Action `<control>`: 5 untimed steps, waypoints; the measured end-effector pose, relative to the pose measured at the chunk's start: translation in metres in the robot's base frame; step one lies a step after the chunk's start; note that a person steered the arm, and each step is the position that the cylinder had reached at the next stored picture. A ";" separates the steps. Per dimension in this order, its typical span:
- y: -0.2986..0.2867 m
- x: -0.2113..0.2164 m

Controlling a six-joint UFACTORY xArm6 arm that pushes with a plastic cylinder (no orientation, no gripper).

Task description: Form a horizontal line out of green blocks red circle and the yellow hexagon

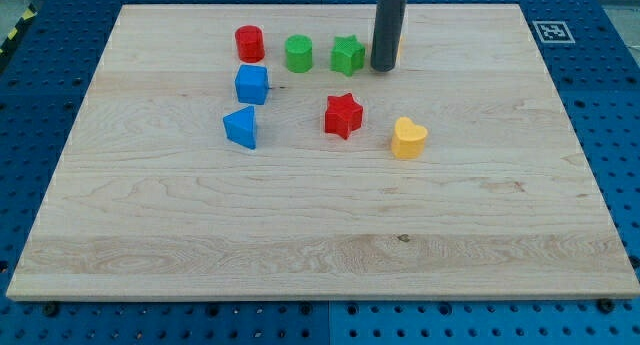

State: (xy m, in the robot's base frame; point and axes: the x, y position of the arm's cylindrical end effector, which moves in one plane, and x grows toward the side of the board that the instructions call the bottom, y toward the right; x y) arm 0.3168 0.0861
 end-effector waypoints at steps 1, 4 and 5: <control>0.017 -0.001; 0.109 -0.046; 0.062 -0.065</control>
State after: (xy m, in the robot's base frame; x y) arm 0.2517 0.1483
